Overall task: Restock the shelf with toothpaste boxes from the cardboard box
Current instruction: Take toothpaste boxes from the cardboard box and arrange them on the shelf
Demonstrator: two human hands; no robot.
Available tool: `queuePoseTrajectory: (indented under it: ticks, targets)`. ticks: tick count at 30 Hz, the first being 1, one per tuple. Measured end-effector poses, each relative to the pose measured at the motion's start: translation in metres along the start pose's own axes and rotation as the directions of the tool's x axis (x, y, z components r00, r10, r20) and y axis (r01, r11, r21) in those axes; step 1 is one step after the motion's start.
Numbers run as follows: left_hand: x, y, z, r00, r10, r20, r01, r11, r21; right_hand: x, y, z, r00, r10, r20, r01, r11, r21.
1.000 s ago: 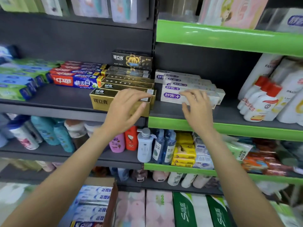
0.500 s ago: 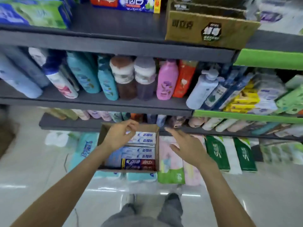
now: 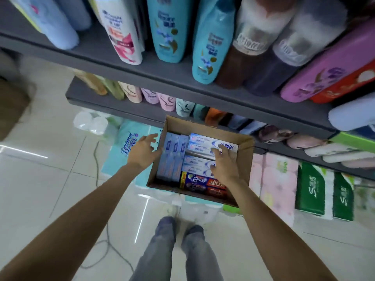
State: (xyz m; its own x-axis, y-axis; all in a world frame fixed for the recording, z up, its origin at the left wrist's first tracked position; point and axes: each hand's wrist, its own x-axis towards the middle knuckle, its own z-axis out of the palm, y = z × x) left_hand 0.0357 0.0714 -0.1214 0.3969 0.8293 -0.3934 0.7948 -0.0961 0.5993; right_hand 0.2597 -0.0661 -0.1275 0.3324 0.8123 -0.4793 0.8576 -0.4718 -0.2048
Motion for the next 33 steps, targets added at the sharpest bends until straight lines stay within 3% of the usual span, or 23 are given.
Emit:
queuePoseTrajectory:
  ticks: [4,7,9,12,17,20,23,25,26,28,30,33]
  targets:
    - [0.009,-0.013,0.017,0.996,0.040,-0.084,-0.046,0.996,-0.073,0.046,0.003,0.024,0.998,-0.050,0.025,0.053,0.989,-0.136]
    - [0.009,-0.020,0.021,0.989,0.047,-0.138,-0.062,0.992,-0.106,0.068,0.006,0.040,0.999,-0.001,0.038,0.006,0.993,-0.119]
    - [0.010,-0.023,0.023,0.987,0.060,-0.150,-0.080,0.988,-0.135,0.076,0.007,0.051,0.998,0.063,-0.012,-0.064,0.994,-0.084]
    - [0.012,-0.028,0.027,0.985,0.076,-0.154,-0.103,0.979,-0.178,0.082,0.007,0.064,0.990,0.102,-0.094,-0.120,0.968,-0.220]
    - [0.013,-0.030,0.026,0.991,0.053,-0.125,-0.078,0.976,-0.204,0.083,0.002,0.073,0.988,0.012,-0.153,-0.070,0.922,-0.380]
    - [0.012,-0.028,0.025,0.992,0.061,-0.112,-0.076,0.987,-0.139,0.065,-0.006,0.062,0.994,-0.009,-0.113,-0.022,0.964,-0.267]
    - [0.000,-0.022,0.031,0.957,0.102,-0.272,-0.094,0.995,0.042,0.028,-0.021,0.032,0.988,0.072,-0.133,-0.063,0.995,0.073]
    - [-0.019,-0.008,0.032,0.935,0.050,-0.350,-0.112,0.981,-0.159,-0.003,-0.036,0.005,0.979,0.185,-0.085,-0.131,0.893,0.431]
    - [-0.033,0.004,0.029,0.960,0.003,-0.282,-0.106,0.930,-0.351,-0.019,-0.044,-0.009,0.976,0.213,-0.038,-0.147,0.783,0.605]
    - [-0.062,0.032,0.019,1.000,-0.009,0.014,0.016,0.736,-0.677,-0.046,-0.060,-0.031,0.978,0.204,0.048,-0.150,0.520,0.841]
    - [-0.087,0.061,0.009,0.959,0.075,0.272,0.163,0.641,-0.751,-0.065,-0.074,-0.049,0.976,0.183,0.115,-0.171,0.328,0.929]
    - [-0.111,0.094,-0.008,0.956,0.112,0.272,0.134,0.658,-0.741,-0.087,-0.088,-0.079,0.967,0.139,0.214,-0.232,0.123,0.965]
